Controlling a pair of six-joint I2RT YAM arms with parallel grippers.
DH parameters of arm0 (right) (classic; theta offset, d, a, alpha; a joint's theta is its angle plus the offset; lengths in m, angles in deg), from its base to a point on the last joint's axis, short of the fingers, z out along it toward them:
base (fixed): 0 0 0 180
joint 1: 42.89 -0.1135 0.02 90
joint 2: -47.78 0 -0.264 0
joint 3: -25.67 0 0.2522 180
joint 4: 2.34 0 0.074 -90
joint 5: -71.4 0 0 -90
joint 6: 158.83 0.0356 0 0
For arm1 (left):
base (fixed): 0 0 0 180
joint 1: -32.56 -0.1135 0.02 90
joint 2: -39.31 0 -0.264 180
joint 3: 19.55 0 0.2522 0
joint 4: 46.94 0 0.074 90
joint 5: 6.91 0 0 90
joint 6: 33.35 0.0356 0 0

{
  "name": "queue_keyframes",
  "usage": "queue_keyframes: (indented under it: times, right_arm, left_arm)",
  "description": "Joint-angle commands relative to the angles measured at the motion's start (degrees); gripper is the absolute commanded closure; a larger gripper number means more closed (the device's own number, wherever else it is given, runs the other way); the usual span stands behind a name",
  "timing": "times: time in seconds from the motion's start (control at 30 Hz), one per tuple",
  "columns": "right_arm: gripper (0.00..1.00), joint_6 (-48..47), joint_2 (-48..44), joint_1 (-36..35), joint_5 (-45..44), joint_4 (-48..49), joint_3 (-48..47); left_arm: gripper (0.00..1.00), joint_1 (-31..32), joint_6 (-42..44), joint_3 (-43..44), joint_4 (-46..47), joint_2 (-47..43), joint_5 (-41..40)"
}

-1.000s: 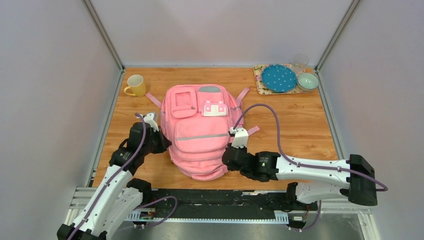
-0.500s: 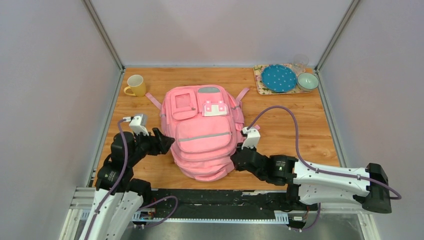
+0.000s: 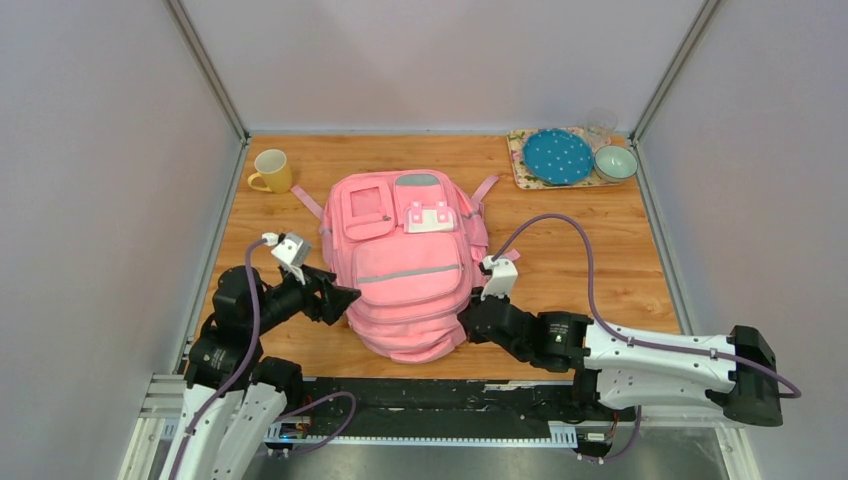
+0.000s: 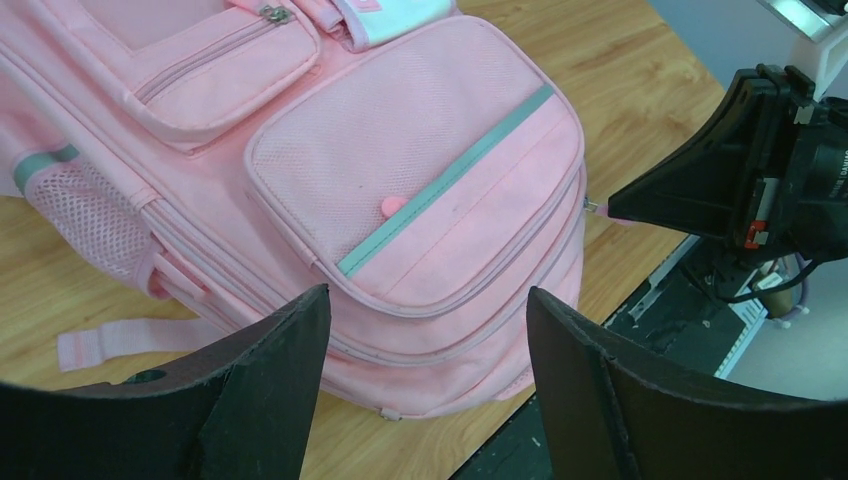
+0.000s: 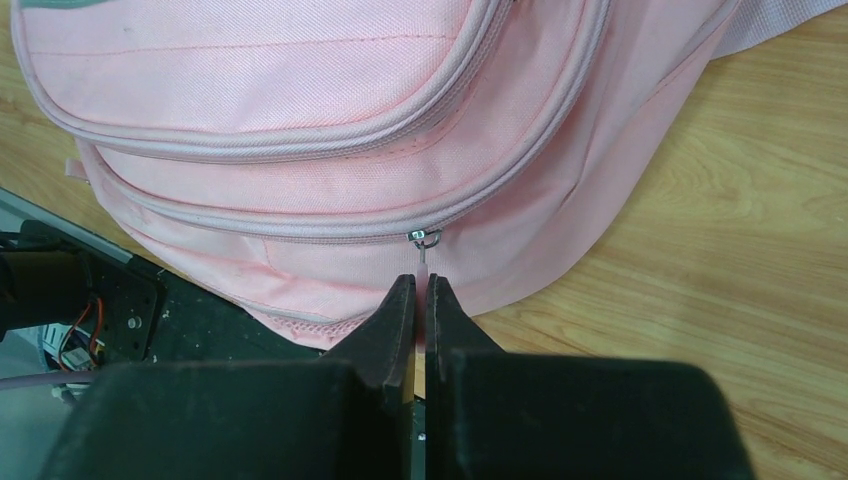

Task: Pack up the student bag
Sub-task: Zip the student bag at the center of the board.

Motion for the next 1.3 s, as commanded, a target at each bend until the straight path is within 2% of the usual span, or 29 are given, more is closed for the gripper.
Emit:
queue_keyframes:
  times: [0.0, 0.13, 0.23, 0.33, 0.37, 0.4, 0.47, 0.5, 0.57, 0.6, 0.73, 0.8, 0.9, 1.27]
  right_arm:
    - [1.00, 0.10, 2.38, -0.16, 0.44, 2.11, -1.64]
    - [1.00, 0.37, 3.88, -0.16, 0.61, 1.94, -2.78]
    - [1.00, 0.89, 4.41, -0.16, 0.44, 1.76, -2.96]
    - [1.00, 1.07, 4.68, -0.16, 0.18, 2.11, -2.96]
    - [1.00, 0.98, 4.85, -0.08, 0.18, 2.11, -3.13]
    - [1.00, 0.98, 4.94, -0.16, 0.35, 2.20, -3.22]
    - [1.00, 1.24, 5.11, -0.16, 0.17, 2.11, -3.31]
    - [1.00, 1.25, 5.20, -0.16, 0.09, 2.02, -3.31]
    - [1.00, 1.68, 5.12, -0.16, 0.00, 1.59, -3.31]
    - [1.00, 1.77, 4.94, -0.16, 0.09, 1.23, -3.40]
    - [1.00, 1.95, 3.71, -0.16, -0.17, 0.44, -3.40]
    - [1.00, 2.21, 2.49, -0.16, -0.18, 0.26, -2.96]
    - [1.00, 2.56, 0.81, -0.16, -0.18, 0.62, -1.73]
    - [1.00, 1.33, -4.72, -0.16, 0.53, 1.76, 0.29]
  left_arm:
    - [0.21, -0.29, 4.94, 2.10, 0.33, 1.76, 0.09]
    - [0.20, -0.11, 5.56, 4.81, -0.64, 8.08, -1.50]
    - [0.20, 0.59, 5.21, 6.23, 0.68, 9.68, -3.17]
    - [0.20, 5.14, 5.38, 6.93, 2.70, 12.39, -6.23]
    - [0.20, 12.03, 5.91, 7.46, 1.75, 13.36, -9.21]
    - [0.19, 16.37, 6.44, 7.90, 1.39, 15.20, -17.94]
    - [0.19, 27.34, 7.84, 7.90, 1.21, 17.23, -28.43]
    - [0.19, 38.80, 8.20, 7.82, 1.47, 19.59, -39.36]
    - [0.19, 48.97, 9.25, 7.90, 2.87, 21.80, -49.70]
    - [0.19, 56.94, 9.78, 7.56, 4.01, 23.29, -55.67]
    - [0.18, 66.21, 15.30, 7.46, 7.80, 29.18, -62.04]
    - [0.18, 69.04, 17.16, 7.03, 8.68, 32.95, -67.21]
    - [0.18, 72.66, 20.41, 5.28, 12.62, 35.51, -70.75]
    - [0.17, 73.36, 29.55, -3.95, 33.18, 39.83, -77.96]
